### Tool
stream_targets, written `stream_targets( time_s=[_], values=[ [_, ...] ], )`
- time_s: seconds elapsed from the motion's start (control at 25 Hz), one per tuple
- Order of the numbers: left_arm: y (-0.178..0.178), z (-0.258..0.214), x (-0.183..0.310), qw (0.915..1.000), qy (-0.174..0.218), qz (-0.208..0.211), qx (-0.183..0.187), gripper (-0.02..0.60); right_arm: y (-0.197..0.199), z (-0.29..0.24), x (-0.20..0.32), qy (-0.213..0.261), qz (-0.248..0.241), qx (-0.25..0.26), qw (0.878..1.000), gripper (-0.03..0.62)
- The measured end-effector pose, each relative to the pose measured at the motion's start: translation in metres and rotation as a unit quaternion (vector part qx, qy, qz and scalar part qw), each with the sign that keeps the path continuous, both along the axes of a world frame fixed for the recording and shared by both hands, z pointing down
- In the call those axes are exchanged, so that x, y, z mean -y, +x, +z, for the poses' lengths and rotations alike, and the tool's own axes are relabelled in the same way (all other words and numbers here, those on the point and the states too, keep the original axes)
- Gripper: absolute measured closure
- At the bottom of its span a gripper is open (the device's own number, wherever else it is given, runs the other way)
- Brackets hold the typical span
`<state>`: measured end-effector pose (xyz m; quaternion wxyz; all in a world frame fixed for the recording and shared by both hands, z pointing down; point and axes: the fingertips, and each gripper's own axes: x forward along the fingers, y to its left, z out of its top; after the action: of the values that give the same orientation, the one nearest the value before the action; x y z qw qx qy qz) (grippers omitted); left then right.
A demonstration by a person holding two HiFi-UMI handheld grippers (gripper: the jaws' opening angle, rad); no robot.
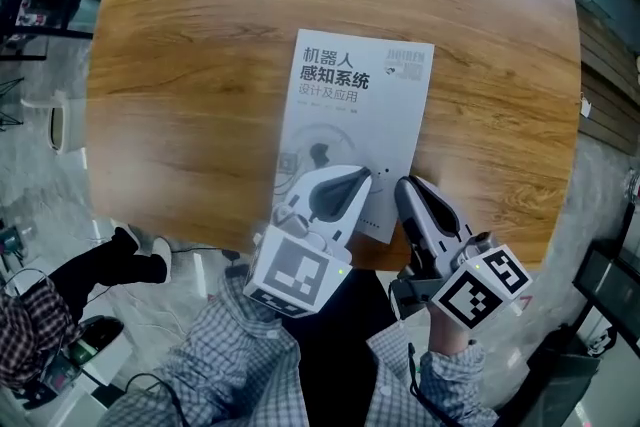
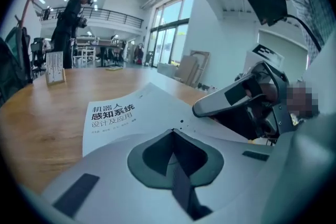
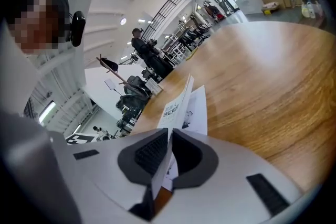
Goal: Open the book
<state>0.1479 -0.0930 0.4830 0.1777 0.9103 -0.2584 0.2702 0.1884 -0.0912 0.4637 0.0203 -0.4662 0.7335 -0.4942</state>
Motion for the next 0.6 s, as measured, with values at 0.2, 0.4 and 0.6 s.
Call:
stream_targets(
  time_s=[0.2, 0.4, 0.6],
  values=[
    [0.008, -0.008, -0.004, 0.9996, -0.006, -0.004, -0.027, 0.581, -0.007, -0.009, 0.001, 0.011, 0.000, 0.039, 0.999, 0.556],
    [0.005, -0.012, -0.005, 0.9998, 0.017, 0.004, -0.001, 0.583, -0.019, -0.019, 0.003, 0.020, 0.013, 0.075, 0.997, 0.556],
    [-0.002, -0.022, -0.004, 0.9997, 0.022, -0.006, -0.007, 0.583, -0.030, -0.031, 0.005, 0.038, -0.005, 0.036, 0.999, 0.556]
  ],
)
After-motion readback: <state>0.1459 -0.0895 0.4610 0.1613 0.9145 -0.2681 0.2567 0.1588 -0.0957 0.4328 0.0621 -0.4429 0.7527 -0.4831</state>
